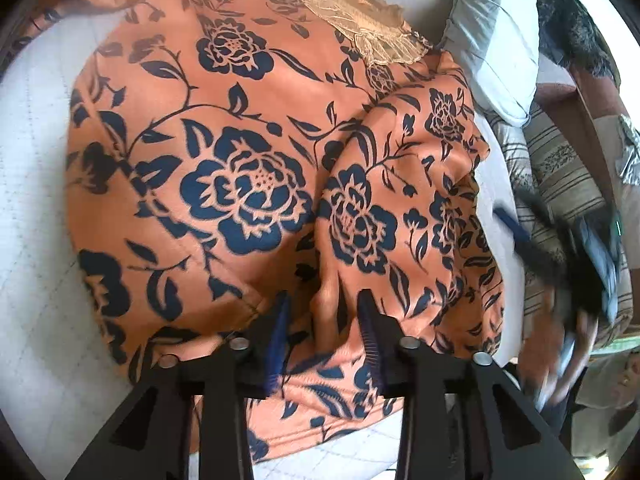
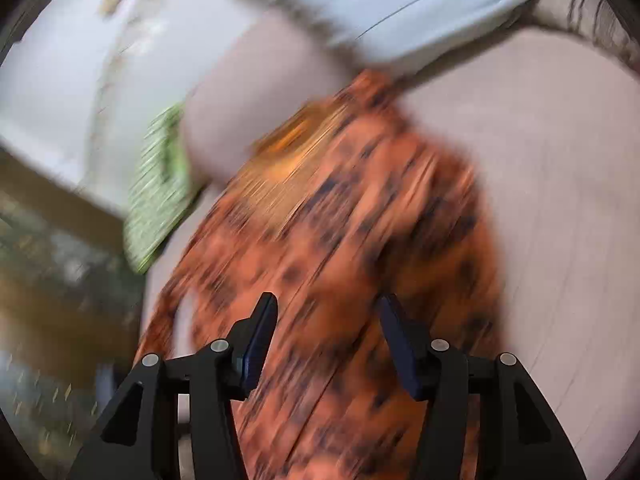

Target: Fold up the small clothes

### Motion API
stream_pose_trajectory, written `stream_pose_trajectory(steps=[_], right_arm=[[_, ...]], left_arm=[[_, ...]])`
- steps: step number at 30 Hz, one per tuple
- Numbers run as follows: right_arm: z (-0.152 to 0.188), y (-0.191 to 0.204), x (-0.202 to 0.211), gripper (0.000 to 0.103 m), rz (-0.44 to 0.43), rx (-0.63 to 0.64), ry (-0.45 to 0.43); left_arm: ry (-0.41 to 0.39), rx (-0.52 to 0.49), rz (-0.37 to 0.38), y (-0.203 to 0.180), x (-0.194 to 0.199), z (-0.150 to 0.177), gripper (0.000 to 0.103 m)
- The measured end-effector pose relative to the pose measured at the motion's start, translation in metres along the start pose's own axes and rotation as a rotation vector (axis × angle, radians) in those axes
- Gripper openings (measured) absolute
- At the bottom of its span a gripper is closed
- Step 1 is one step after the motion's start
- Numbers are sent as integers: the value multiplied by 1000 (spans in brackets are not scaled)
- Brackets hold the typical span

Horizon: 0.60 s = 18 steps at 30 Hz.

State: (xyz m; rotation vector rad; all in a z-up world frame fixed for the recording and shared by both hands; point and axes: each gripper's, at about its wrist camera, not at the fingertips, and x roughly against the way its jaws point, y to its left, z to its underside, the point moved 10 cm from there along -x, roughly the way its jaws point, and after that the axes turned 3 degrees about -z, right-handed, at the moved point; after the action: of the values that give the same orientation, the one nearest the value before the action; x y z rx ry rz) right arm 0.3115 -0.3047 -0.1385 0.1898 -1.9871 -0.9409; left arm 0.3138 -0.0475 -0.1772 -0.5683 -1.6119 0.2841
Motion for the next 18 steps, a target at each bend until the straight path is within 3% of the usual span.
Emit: stream_pose_trajectory(steps=[3, 7, 8, 10, 11, 12, 13, 16, 18], right_arm=[[62, 18, -12, 52, -56, -3, 117], [111, 28, -39, 41, -62, 3, 232], [119, 30, -46, 33, -54, 32, 259], [127, 25, -54, 17, 39, 86, 258], [128, 26, -54, 6, 30, 87, 263], [130, 31, -51, 6, 6, 72, 269], [129, 36, -45, 6, -1, 68, 256], [128, 61, -9, 5, -56, 76, 206], [130, 64, 5, 5, -41, 89, 195]], left_arm=[[-15, 10, -17, 3, 10, 11, 35], [-56, 1, 3, -1, 18, 28, 35], [-77, 5, -11, 4, 16, 28, 35], [-95, 32, -12, 12, 10, 27, 31], [-94, 44, -1, 14, 9, 28, 26], [-94, 50, -1, 15, 13, 29, 11], [-97, 34, 25, 9, 20, 32, 6], [-78, 65, 159, 1, 37, 38, 4], [-53, 82, 156, 9, 36, 39, 4]])
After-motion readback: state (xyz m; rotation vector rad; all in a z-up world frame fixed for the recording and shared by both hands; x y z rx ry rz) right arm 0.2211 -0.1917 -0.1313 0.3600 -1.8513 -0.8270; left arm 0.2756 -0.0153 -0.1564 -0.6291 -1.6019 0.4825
